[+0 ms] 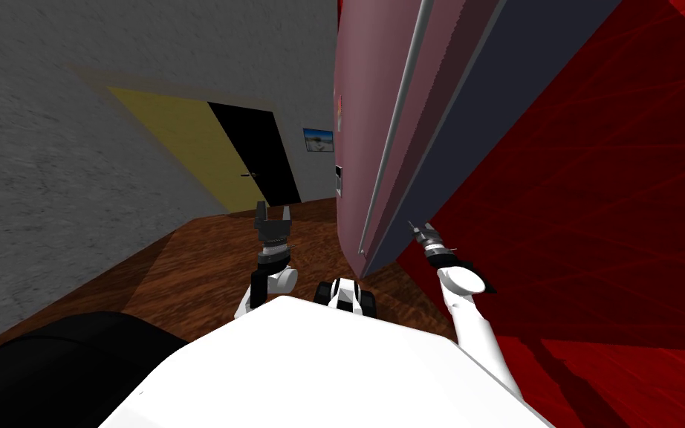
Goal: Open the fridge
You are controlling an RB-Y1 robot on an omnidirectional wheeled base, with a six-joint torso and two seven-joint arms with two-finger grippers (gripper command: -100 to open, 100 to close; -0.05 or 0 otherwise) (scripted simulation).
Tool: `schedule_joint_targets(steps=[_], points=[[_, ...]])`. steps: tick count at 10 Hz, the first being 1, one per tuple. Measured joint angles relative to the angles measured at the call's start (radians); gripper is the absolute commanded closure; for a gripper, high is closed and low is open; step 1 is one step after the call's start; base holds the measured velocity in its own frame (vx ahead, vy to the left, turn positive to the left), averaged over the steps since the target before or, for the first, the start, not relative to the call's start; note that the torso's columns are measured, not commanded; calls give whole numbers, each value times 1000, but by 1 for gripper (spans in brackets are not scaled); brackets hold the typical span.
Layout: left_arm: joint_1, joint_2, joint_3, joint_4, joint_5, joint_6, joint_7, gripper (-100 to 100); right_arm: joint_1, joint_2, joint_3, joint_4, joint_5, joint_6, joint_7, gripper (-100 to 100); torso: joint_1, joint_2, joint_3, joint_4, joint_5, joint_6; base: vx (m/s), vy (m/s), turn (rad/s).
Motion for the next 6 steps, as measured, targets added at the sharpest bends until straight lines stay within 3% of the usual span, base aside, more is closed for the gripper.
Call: schedule_joint_targets(steps=[6], points=[[0, 0, 0, 0, 0, 0, 0, 0, -32, 11, -28, 85, -180, 120, -40, -100, -1, 0, 0, 0, 0, 0, -8, 68, -15]])
